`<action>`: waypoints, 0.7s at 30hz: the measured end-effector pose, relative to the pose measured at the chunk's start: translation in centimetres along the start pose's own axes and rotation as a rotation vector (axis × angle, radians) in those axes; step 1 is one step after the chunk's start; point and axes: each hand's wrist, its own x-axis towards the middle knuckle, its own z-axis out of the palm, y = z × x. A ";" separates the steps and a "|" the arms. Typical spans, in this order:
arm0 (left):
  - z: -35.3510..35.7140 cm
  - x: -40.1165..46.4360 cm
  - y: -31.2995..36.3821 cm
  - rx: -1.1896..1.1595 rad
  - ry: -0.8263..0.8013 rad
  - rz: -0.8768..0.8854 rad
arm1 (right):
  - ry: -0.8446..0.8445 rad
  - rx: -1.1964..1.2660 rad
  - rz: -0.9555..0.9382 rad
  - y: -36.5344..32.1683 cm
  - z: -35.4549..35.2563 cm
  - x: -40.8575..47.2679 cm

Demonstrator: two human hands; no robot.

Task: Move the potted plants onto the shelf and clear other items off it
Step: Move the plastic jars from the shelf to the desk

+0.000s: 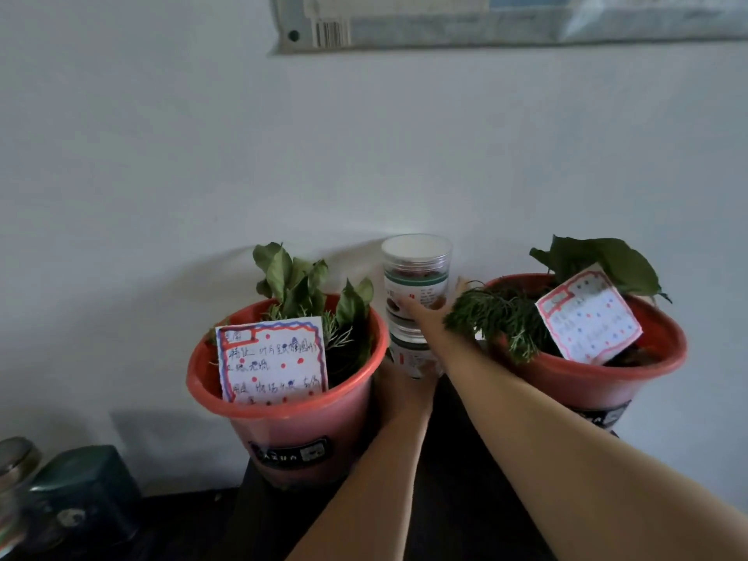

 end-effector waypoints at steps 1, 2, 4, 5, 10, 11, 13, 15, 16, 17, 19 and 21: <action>0.1 0.5 0.0 -0.009 0.013 0.026 | 0.025 0.012 -0.056 0.0 0.2 0.1; 0.2 0.8 0.1 -0.015 0.010 0.057 | 0.030 0.028 -0.092 0.2 0.4 0.4; 0.5 1.4 -0.2 -0.009 -0.009 0.098 | 0.029 0.012 -0.153 1.1 0.7 1.0; 0.5 1.6 -0.1 -0.008 -0.013 0.118 | 0.024 -0.004 -0.165 1.3 0.8 1.2; 0.9 1.6 0.5 -0.110 -0.006 0.212 | -0.016 0.031 -0.199 1.8 0.2 1.4; 1.0 1.7 0.4 -0.121 -0.006 0.199 | -0.026 0.018 -0.196 1.6 0.0 1.2; 0.8 1.4 0.5 -0.135 -0.010 0.184 | -0.028 -0.010 -0.178 1.3 -0.2 0.8; 0.5 0.8 0.6 -0.086 -0.011 0.171 | -0.016 -0.034 -0.165 1.3 -0.6 0.6; 0.2 0.3 0.9 -0.050 -0.012 0.157 | -0.017 -0.057 -0.150 1.2 -0.6 0.4; 0.1 0.0 1.0 -0.015 -0.017 0.143 | -0.017 -0.086 -0.122 1.3 -0.5 0.2; -0.9 -1.1 1.5 0.062 -0.020 0.141 | -0.030 -0.125 -0.018 1.2 -0.4 -0.7; -1.4 -1.9 1.6 0.093 -0.057 0.143 | -0.019 -0.152 0.060 0.9 -0.7 -1.7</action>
